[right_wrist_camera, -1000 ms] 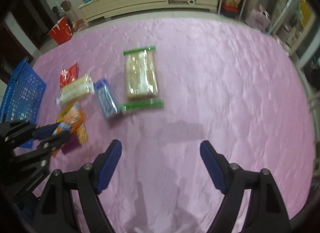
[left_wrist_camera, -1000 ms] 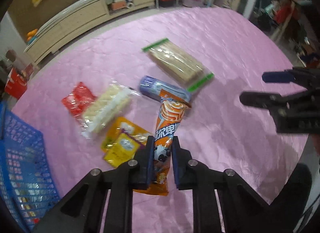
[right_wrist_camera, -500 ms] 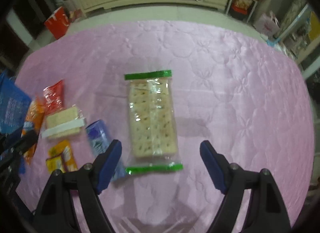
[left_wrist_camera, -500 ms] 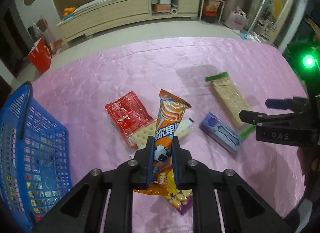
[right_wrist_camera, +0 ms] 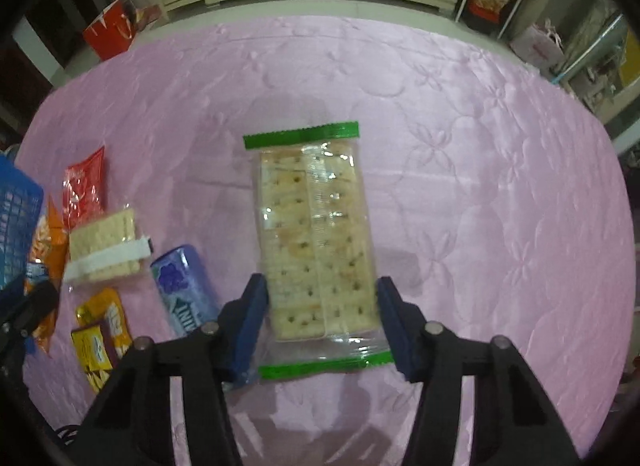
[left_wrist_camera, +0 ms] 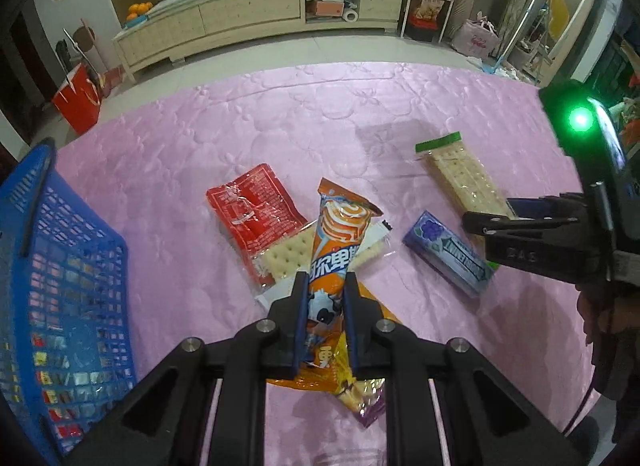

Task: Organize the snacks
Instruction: 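Lift and carry the sausage stick and cracker pack over the blue basket with both tools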

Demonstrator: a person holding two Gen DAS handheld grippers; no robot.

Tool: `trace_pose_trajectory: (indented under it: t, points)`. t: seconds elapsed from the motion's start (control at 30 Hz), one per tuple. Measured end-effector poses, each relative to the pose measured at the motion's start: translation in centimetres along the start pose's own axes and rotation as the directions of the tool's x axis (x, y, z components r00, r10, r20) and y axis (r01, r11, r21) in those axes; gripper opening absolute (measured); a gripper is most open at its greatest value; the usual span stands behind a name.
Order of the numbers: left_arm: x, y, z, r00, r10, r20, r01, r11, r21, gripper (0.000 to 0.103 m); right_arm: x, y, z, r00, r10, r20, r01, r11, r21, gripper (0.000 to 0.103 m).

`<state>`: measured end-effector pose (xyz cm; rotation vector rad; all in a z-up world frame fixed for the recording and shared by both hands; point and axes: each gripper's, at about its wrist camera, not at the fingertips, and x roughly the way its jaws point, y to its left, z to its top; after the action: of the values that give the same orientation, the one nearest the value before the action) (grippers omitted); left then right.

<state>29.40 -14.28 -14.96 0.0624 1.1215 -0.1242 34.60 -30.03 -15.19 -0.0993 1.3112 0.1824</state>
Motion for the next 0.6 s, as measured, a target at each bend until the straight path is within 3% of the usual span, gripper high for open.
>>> trace_pose_trajectory:
  t: [0.1, 0.33, 0.6]
  points:
    - [-0.7, 0.0, -0.7, 1.0, -0.005, 0.008, 0.005, 1.0, 0.004, 0.015, -1.2, 0.7, -0.7, 1.0, 0.024, 0.015, -0.024, 1.0, 0.013, 0.058]
    - [-4.1, 1.1, -1.6, 0.999, -0.025, 0.047, 0.026, 0.999, -0.028, 0.015, -9.4, 3.6, -3.5, 0.991, 0.069, 0.116, -0.064, 0.997, -0.048, 0.058]
    - [-11.8, 2.7, -3.6, 0.985, -0.053, 0.161, 0.06, 0.998, -0.035, 0.015, -17.0, 7.7, -5.5, 0.973, 0.094, 0.209, -0.074, 0.992, -0.103, 0.059]
